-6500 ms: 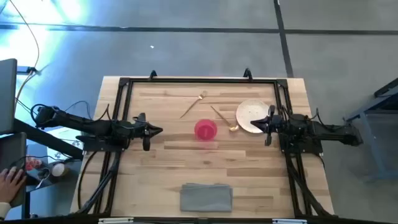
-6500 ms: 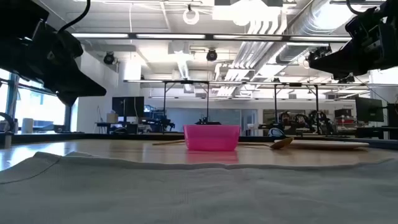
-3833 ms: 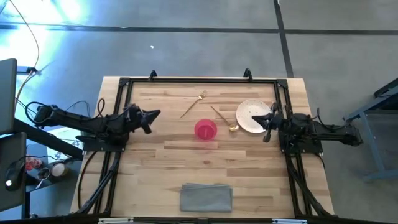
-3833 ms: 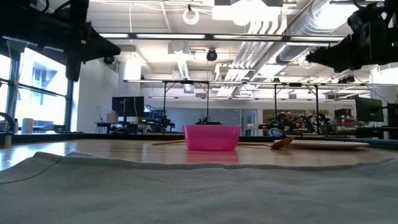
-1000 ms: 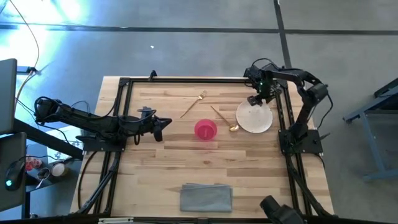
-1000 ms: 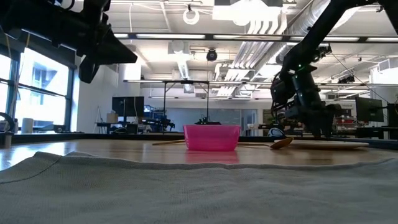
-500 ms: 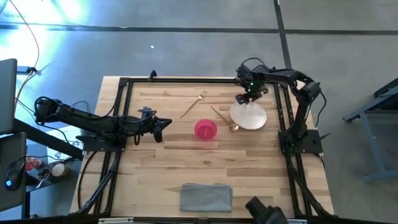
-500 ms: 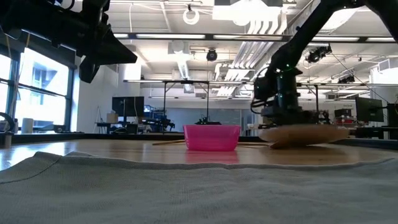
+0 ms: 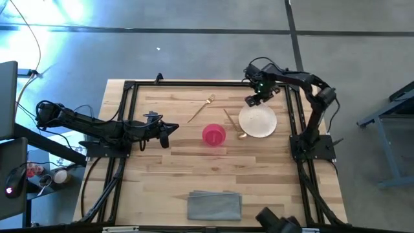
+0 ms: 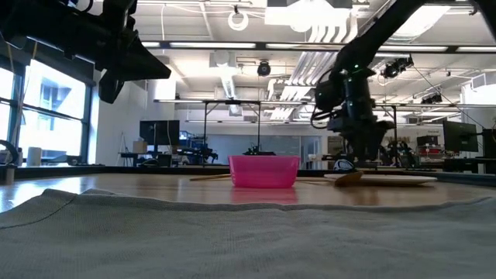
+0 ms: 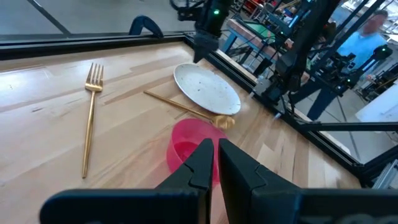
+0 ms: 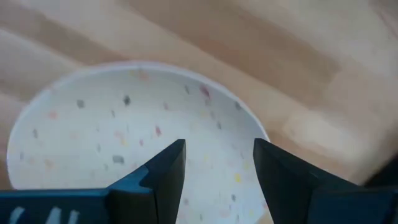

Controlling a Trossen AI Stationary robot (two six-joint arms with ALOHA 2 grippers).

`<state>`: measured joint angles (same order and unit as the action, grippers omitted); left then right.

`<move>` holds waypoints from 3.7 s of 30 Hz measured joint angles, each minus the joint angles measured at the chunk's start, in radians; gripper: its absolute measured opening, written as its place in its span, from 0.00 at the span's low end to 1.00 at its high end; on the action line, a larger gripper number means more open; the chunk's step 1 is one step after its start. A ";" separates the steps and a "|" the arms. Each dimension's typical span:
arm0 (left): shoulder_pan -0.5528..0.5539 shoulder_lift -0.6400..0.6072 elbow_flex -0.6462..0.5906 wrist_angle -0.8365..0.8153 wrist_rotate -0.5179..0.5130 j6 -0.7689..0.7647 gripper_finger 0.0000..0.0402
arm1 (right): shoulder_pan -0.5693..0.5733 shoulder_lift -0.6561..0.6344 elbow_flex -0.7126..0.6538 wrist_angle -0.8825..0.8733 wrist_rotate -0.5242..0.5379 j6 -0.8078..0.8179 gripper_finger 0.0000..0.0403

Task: Set table place
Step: Move the white plate to the middle

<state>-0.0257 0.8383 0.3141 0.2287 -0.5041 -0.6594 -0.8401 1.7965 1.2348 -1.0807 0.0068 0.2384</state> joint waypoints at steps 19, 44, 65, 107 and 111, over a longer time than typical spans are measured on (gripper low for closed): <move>0.000 0.000 0.000 0.000 0.016 0.001 0.04 | -0.080 -0.488 -0.630 0.279 -0.129 0.278 0.45; 0.000 0.000 0.000 0.000 0.025 0.001 0.04 | -0.084 -0.504 -0.676 0.310 -0.065 0.339 0.45; 0.000 0.000 0.000 -0.008 0.022 0.001 0.04 | -0.079 -0.503 -0.713 0.571 -0.141 0.386 0.01; 0.000 0.000 0.000 -0.023 0.014 0.001 0.04 | -0.028 -0.808 -0.714 0.547 -0.246 0.495 0.00; 0.000 0.000 0.000 -0.023 0.014 0.002 0.04 | -0.010 -0.808 -0.714 0.563 -0.201 0.499 0.00</move>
<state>-0.0254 0.8387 0.3138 0.2062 -0.4900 -0.6579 -0.8504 0.9887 0.5213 -0.5176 -0.1938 0.7371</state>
